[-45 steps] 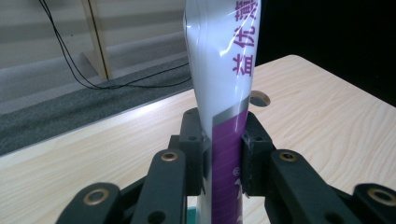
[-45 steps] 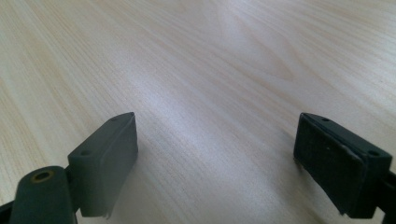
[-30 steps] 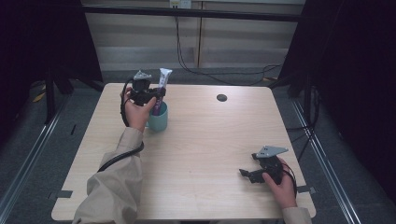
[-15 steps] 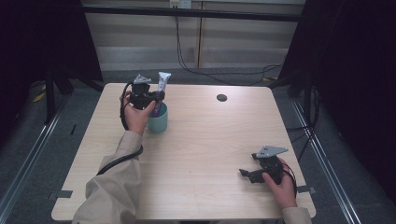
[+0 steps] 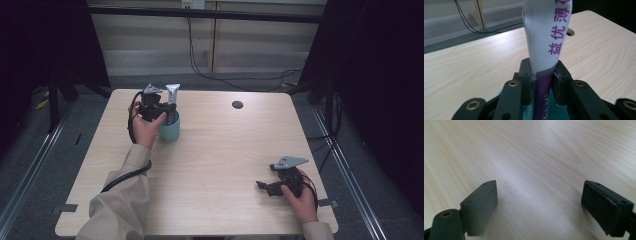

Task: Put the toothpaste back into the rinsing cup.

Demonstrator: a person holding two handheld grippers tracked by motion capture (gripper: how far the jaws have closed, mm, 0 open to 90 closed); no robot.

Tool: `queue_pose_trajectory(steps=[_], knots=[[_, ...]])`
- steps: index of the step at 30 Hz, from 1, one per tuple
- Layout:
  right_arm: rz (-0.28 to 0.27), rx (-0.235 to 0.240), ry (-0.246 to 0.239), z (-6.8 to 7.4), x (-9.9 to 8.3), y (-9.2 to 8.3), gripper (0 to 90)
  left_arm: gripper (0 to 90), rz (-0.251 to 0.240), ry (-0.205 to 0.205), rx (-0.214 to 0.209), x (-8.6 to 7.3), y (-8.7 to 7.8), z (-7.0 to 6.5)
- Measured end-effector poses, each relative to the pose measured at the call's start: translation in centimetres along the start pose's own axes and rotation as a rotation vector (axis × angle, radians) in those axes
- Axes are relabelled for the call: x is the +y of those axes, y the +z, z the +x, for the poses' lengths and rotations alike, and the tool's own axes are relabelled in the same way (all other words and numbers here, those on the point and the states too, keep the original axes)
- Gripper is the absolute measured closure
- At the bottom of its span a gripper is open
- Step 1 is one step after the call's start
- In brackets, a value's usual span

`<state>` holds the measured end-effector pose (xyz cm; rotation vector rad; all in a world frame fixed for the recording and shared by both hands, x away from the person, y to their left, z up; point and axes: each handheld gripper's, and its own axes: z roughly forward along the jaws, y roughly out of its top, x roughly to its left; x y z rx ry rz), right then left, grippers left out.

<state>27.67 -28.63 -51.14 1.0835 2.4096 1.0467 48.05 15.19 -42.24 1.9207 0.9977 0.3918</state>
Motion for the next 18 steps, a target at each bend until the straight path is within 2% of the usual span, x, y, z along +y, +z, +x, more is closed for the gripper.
queue_pose_trajectory(steps=[3, 18], knots=[[0.000, 0.000, 0.000, 0.00, 0.00, 0.00, 13.2, 73.1, -0.005, 0.007, 0.002, -0.45, -0.14, -0.08], [0.000, 0.000, -0.001, 0.00, 0.00, 0.00, 13.2, 69.7, 0.006, 0.040, -0.027, -0.18, 0.13, -0.93]])
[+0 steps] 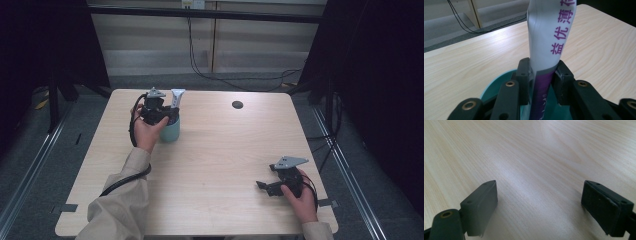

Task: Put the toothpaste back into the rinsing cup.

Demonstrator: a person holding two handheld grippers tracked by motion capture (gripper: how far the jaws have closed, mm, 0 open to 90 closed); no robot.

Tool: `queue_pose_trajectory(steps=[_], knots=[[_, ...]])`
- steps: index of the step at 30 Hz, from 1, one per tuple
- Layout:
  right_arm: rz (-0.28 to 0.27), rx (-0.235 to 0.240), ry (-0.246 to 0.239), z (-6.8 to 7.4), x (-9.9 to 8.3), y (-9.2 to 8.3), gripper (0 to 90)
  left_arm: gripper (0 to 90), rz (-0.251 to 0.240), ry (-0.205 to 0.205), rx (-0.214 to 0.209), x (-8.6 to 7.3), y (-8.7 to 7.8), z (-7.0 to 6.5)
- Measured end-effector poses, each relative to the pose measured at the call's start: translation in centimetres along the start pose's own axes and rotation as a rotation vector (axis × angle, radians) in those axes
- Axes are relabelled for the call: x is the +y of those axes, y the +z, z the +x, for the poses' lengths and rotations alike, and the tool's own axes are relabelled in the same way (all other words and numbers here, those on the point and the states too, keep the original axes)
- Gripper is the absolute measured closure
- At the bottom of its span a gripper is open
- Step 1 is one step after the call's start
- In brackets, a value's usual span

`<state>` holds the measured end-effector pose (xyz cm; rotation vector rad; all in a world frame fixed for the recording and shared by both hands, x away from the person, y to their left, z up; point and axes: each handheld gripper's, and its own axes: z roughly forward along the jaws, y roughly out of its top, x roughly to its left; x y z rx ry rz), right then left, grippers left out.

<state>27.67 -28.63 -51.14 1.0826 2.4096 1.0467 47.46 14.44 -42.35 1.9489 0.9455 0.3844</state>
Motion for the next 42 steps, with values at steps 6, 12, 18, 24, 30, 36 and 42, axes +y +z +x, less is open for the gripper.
queue_pose_trajectory(steps=[6, 12, 18, 24, 30, 36, 42], knots=[[0.001, 0.000, 0.001, 0.01, 0.00, -0.01, 13.2, 67.6, 0.000, -0.007, -0.016, 0.07, -0.22, 0.09], [-0.001, -0.001, 0.000, 0.01, 0.00, 0.00, 13.2, 64.0, 0.014, -0.005, -0.017, 0.12, -0.36, 0.02], [0.000, 0.000, 0.001, 0.01, 0.00, 0.00, 13.2, 60.7, 0.025, -0.002, -0.027, 0.22, -0.49, -0.07], [0.000, 0.000, 0.001, 0.00, 0.00, 0.00, 13.2, 56.3, 0.036, -0.002, -0.032, 0.26, -0.48, -0.15], [0.000, 0.000, 0.000, 0.00, 0.00, 0.00, 13.2, 52.8, 0.044, -0.002, -0.035, 0.35, -0.60, -0.30], [0.000, 0.000, 0.000, 0.00, 0.00, 0.00, 13.2, 48.8, 0.064, 0.002, -0.035, 0.47, -0.80, -0.35], [0.000, 0.000, 0.000, 0.00, 0.00, 0.00, 13.2, 44.9, 0.067, 0.000, -0.043, 0.52, -0.98, -0.40]])
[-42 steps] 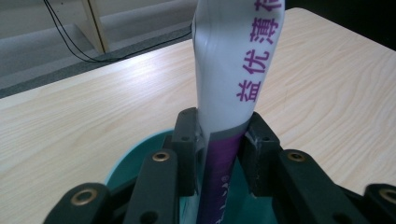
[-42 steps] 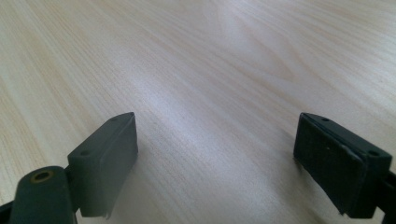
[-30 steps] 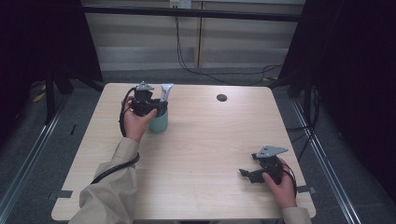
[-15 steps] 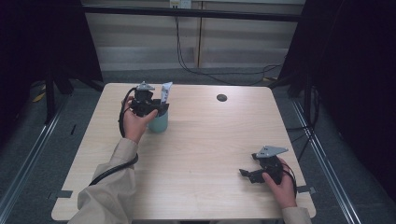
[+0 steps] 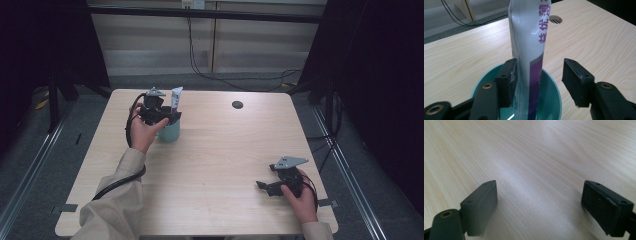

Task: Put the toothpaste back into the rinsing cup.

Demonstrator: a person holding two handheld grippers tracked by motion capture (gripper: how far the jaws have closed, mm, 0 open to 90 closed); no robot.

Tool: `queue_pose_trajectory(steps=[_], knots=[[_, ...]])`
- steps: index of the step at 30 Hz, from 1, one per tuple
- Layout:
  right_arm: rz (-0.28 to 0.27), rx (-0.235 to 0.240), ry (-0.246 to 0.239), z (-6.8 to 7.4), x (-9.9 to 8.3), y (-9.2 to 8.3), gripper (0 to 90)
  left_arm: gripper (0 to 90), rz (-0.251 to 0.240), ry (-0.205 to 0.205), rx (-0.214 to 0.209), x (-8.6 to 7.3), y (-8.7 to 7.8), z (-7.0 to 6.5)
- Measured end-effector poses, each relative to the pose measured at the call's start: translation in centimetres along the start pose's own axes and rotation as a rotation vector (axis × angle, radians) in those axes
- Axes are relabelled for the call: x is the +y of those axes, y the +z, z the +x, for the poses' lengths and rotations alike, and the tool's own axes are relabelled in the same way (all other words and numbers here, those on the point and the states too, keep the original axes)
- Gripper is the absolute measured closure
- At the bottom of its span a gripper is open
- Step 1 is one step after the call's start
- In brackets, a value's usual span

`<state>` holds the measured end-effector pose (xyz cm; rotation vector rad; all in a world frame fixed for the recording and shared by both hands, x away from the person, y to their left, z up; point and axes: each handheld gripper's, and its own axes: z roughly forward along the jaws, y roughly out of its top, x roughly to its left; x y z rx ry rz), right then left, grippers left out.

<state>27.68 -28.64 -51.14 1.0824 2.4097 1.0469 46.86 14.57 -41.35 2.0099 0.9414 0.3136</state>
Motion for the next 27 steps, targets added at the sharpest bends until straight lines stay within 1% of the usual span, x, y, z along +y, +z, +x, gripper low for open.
queue_pose_trajectory(steps=[2, 3, 6, 7, 9, 12, 13, 15, 16, 17, 22, 23, 26, 27], knots=[[0.000, 0.000, 0.000, 0.0, 0.0, 0.0, 13.2, 45.3, 0.013, 0.014, 0.008, 0.0, -0.1, -0.1], [0.000, 0.000, 0.000, 0.0, 0.0, 0.0, 13.2, 43.9, 0.015, 0.017, 0.019, 0.0, -0.2, -0.2], [0.000, 0.000, 0.001, 0.0, 0.0, 0.0, 13.2, 42.3, 0.020, 0.010, 0.012, 0.0, -0.2, -0.2], [0.000, 0.000, 0.000, 0.0, 0.0, 0.0, 13.2, 40.7, 0.022, 0.013, 0.015, 0.0, -0.3, -0.2], [0.000, 0.000, 0.000, 0.0, 0.0, 0.0, 13.2, 37.5, 0.027, 0.008, 0.005, 0.1, -0.5, -0.1], [0.000, 0.000, 0.000, 0.0, 0.0, 0.0, 13.2, 35.4, 0.033, 0.008, 0.001, 0.1, -0.7, -0.1], [0.000, 0.000, 0.000, 0.0, 0.0, 0.0, 13.2, 33.3, 0.037, -0.001, -0.003, 0.0, -0.8, -0.1], [0.000, 0.000, 0.002, 0.0, 0.0, 0.0, 13.2, 30.2, 0.039, -0.003, 0.002, 0.0, -0.9, -0.2], [0.000, 0.000, 0.002, 0.0, 0.0, 0.0, 13.2, 30.2, 0.042, -0.006, -0.007, -0.1, -1.0, -0.1], [-0.001, 0.001, -0.001, 0.0, 0.0, 0.0, 13.2, 28.3, 0.043, -0.009, -0.011, -0.1, -1.1, -0.1], [0.000, 0.000, 0.000, 0.0, 0.0, 0.0, 13.2, 24.1, 0.044, -0.011, -0.007, -0.1, -1.8, -0.3], [0.000, 0.000, 0.001, 0.0, 0.0, 0.0, 13.2, 24.1, 0.048, -0.008, -0.013, -0.1, -1.9, -0.3], [0.000, 0.000, 0.001, 0.0, 0.0, 0.0, 13.2, 22.6, 0.049, -0.007, -0.014, -0.1, -2.2, -0.4], [0.000, 0.000, 0.001, 0.0, 0.0, 0.0, 13.2, 21.8, 0.046, -0.014, -0.016, -0.2, -2.3, -0.5]])
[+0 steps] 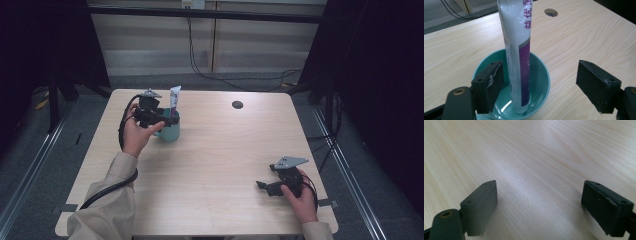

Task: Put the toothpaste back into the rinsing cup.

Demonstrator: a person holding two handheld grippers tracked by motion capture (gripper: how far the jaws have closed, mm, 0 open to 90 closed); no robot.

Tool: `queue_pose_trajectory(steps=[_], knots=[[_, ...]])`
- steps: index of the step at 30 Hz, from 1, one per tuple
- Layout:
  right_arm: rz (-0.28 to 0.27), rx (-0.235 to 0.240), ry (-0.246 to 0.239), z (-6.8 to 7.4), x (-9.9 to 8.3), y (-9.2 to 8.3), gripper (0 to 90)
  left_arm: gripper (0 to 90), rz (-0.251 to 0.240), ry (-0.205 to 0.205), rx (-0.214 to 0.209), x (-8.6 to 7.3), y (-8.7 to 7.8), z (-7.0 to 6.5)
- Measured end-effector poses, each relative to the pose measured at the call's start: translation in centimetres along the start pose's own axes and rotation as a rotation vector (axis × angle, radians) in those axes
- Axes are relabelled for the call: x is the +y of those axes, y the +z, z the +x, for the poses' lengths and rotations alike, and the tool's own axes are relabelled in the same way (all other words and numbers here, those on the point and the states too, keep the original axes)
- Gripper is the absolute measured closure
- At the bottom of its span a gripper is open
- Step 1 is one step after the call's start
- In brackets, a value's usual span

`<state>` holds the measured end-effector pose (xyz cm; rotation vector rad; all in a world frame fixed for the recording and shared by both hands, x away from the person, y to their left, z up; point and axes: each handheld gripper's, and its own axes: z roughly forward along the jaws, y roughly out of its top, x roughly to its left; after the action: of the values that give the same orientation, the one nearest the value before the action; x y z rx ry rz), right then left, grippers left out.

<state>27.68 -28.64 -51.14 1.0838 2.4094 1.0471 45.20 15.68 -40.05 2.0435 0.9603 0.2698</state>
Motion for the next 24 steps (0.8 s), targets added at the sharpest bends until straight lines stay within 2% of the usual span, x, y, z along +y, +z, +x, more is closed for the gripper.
queue_pose_trajectory(steps=[15, 22, 24], knots=[[0.000, 0.000, 0.000, 0.0, 0.0, 0.0, 13.2, 16.1, 0.020, 0.021, -0.021, -0.5, -1.3, -1.0], [0.000, 0.000, 0.001, 0.0, 0.0, 0.0, 13.2, 15.4, 0.018, 0.033, -0.047, -0.8, -1.7, -1.6], [0.000, 0.000, 0.000, 0.0, 0.0, 0.0, 13.2, 15.1, 0.015, 0.025, -0.056, -1.0, -1.7, -1.7]])
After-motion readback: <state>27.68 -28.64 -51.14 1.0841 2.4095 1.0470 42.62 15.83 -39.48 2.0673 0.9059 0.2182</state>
